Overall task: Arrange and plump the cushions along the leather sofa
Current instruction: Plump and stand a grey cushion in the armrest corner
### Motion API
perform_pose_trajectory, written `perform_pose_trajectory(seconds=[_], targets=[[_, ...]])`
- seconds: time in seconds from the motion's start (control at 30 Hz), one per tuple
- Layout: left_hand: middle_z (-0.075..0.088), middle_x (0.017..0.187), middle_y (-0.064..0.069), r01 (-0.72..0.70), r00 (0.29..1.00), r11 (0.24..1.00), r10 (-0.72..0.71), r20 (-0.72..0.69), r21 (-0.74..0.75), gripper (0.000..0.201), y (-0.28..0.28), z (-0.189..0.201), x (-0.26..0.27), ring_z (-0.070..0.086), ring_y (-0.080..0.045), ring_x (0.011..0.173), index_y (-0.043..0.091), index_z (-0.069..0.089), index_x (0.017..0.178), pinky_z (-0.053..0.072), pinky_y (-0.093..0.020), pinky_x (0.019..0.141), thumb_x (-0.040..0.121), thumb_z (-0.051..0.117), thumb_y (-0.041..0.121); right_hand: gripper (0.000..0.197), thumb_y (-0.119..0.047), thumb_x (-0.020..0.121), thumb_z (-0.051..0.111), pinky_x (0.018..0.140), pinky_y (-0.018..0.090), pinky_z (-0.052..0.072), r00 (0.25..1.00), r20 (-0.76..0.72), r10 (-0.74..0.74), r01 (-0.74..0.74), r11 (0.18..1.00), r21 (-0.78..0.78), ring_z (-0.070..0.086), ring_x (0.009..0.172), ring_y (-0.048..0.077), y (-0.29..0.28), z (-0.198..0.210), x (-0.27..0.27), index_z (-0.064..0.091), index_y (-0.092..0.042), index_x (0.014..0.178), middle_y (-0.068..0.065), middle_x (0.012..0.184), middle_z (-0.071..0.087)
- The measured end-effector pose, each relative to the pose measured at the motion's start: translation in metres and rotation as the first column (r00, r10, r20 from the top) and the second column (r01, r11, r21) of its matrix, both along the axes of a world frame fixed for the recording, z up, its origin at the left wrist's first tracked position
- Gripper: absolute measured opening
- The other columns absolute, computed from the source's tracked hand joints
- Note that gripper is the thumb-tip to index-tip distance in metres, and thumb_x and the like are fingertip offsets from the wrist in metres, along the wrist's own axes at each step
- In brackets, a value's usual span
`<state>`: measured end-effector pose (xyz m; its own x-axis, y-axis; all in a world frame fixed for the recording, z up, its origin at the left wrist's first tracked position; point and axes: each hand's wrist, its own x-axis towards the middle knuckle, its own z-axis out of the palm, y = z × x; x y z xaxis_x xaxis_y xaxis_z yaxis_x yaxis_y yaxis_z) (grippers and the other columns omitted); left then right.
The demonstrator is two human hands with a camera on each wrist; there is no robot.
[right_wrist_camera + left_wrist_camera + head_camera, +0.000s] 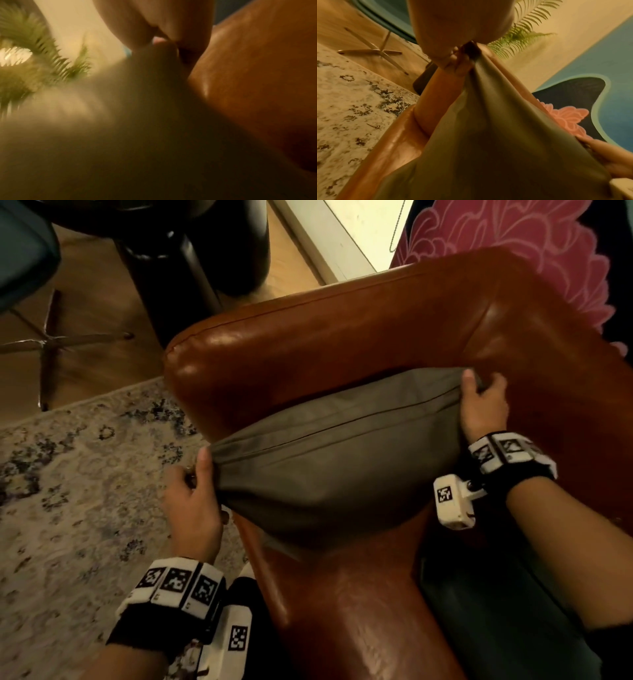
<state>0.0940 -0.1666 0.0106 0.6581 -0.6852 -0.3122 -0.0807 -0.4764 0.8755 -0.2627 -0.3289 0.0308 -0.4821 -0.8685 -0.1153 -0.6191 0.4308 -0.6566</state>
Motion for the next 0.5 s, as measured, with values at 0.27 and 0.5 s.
perform_pose_trajectory(seconds=[0.27, 0.5], targets=[[0.056, 0.083, 0.001, -0.066, 0.998, 0.998, 0.066, 0.017, -0.010, 0.041, -0.007, 0.001, -0.001, 0.059, -0.022, 0.073, 0.016, 0.053, 0.100, 0.057, -0.051, 0.072, 0.096, 0.043, 0.055, 0.047, -0.027, 0.094, 0.065, 0.092, 0.017, 0.048, 0.990, 0.136, -0.026, 0.046, 0.989, -0.141, 0.062, 0.113, 0.020, -0.005, 0.003, -0.017, 0.057, -0.006, 0.135, 0.012, 0.129, 0.062], [0.062, 0.120, 0.003, 0.051, 0.989, 0.993, -0.065, -0.132, -0.108, 0.060, 0.032, 0.001, -0.032, 0.061, -0.020, 0.110, 0.019, 0.048, 0.130, 0.051, -0.052, 0.095, 0.085, 0.053, 0.059, 0.052, -0.034, 0.103, 0.037, 0.121, 0.044, -0.009, 0.620, -0.630, 0.467, -0.726, 0.646, -0.235, 0.000, 0.153, 0.024, 0.105, -0.028, 0.086, 0.035, -0.013, 0.150, 0.011, 0.158, 0.035]])
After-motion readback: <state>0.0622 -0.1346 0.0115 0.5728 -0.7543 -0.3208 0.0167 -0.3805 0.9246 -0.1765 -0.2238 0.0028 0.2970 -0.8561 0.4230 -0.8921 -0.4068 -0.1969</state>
